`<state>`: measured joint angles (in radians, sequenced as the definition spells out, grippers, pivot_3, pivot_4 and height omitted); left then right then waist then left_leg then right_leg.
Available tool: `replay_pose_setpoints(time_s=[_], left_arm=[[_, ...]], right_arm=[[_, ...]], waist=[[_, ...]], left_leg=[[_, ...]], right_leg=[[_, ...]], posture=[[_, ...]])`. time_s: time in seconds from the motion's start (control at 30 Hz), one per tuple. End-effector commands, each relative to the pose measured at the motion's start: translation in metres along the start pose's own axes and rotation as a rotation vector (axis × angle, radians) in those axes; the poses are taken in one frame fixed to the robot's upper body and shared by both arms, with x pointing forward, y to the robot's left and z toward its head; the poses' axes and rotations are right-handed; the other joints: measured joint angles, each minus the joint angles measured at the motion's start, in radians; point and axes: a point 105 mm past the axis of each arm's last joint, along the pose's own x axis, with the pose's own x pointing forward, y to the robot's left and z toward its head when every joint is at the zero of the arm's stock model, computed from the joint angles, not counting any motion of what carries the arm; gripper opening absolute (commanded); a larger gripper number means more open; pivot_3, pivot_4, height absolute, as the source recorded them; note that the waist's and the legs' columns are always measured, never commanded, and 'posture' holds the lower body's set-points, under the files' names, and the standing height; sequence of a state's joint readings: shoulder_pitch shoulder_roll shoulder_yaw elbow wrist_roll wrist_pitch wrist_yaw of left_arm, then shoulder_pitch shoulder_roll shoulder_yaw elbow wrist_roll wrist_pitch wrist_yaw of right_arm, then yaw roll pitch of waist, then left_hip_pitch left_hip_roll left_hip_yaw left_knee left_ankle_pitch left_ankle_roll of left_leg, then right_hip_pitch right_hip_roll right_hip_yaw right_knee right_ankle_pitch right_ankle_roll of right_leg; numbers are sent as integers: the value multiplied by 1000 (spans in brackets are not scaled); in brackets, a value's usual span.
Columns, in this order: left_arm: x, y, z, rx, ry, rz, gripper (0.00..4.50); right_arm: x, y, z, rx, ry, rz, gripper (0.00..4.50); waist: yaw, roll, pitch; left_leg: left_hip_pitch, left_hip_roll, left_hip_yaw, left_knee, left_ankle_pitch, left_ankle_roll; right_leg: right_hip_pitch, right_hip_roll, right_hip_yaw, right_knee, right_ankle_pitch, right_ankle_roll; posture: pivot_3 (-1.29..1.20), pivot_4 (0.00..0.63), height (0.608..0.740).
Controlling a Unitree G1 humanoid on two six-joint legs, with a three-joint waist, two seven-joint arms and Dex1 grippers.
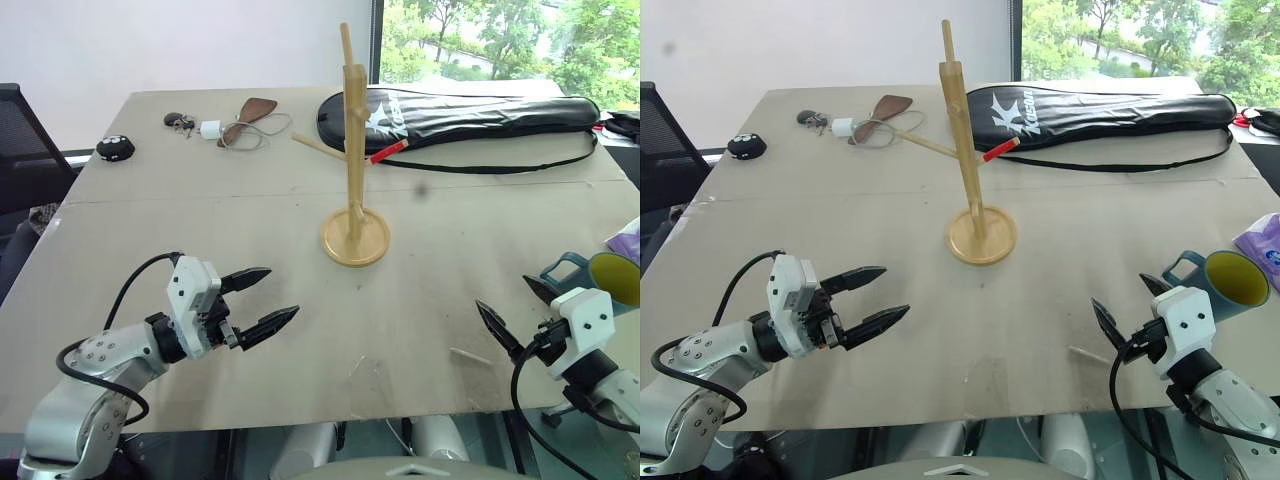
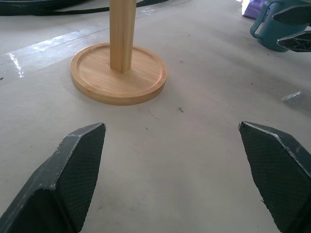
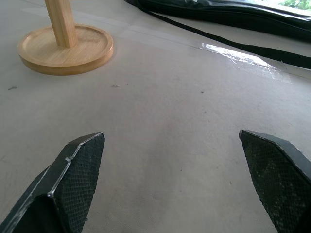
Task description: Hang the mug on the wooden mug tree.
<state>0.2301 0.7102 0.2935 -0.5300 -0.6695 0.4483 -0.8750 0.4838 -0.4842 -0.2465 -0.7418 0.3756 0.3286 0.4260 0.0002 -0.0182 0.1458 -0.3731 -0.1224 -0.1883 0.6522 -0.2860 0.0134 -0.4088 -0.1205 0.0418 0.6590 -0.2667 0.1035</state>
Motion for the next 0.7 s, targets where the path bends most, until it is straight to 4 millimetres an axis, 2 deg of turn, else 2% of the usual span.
replay_pose_setpoints(time_s=[0.03,0.3,0.43,0.47,0.53,0.7], left_arm=[[4,-6,10,19,-31,-24,4500],[24,1,27,39,-91,-76,4500],[29,-5,32,67,-107,-139,4500],[29,-9,34,73,-116,-184,4500],[26,-19,34,102,-115,-288,4500],[23,-33,44,130,-140,-455,4500]], right_arm=[[0,2,10,-18,-36,-8,4478],[12,-5,21,-86,-65,-102,4478],[17,-10,26,-163,-54,-179,4478],[15,-14,21,-158,-2,-221,4478],[13,-8,7,-99,85,-202,4478],[6,-8,-7,8,149,-348,4478]], waist=[[0,0,0],[10,0,0],[10,0,0],[11,0,0],[11,0,0],[12,0,0]], left_leg=[[0,0,0,0,0,0],[2,0,1,0,0,0],[2,0,1,-1,0,0],[2,0,1,-1,0,0],[1,0,1,-1,0,0],[2,0,1,-1,0,0]], right_leg=[[0,0,0,0,0,0],[0,0,1,1,0,0],[0,0,1,1,0,0],[0,0,1,1,0,0],[0,0,1,0,0,0],[0,0,1,1,0,0]], posture=[[0,150,740],[0,150,740],[0,150,740],[0,150,740],[0,150,740],[0,150,740]])
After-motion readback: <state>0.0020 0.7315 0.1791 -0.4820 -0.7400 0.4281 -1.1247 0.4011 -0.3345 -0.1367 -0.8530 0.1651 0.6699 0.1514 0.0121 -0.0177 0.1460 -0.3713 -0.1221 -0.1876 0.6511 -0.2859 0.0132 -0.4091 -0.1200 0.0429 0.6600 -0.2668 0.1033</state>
